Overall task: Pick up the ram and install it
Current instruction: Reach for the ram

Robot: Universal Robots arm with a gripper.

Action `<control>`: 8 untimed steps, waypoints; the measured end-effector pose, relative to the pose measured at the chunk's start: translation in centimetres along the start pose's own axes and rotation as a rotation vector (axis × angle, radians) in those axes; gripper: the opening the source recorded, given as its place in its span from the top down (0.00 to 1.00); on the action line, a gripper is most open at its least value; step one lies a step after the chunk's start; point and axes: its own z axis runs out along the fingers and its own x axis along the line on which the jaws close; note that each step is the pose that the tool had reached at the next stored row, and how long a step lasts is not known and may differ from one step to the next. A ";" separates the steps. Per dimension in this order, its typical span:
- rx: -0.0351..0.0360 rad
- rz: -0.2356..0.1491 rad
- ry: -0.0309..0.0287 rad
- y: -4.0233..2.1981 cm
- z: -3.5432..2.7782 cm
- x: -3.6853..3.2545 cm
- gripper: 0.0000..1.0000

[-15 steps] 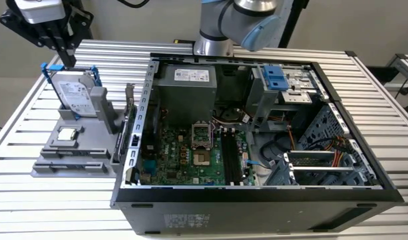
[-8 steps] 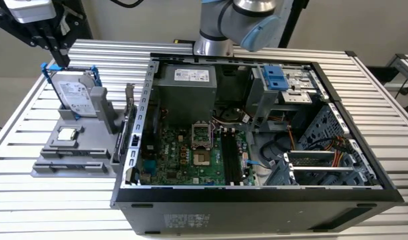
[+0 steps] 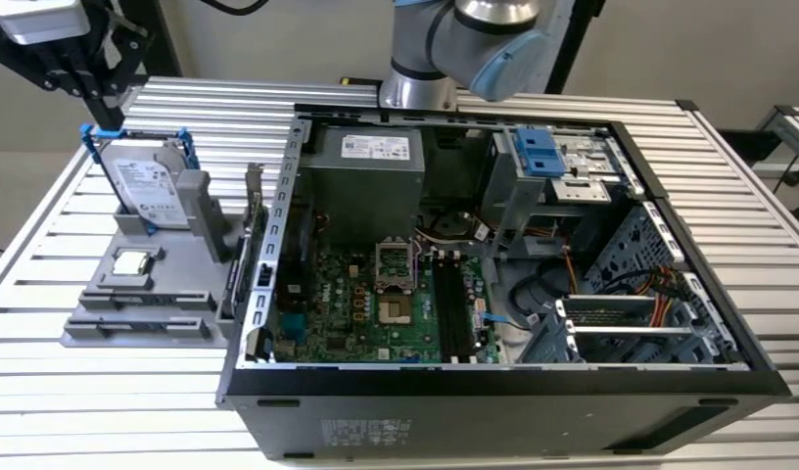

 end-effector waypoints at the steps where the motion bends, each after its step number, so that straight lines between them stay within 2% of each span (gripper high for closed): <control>1: 0.0001 0.000 0.0001 0.00 0.00 0.09 1.00; 8: 0.0001 0.000 0.0006 0.02 -0.01 0.62 1.00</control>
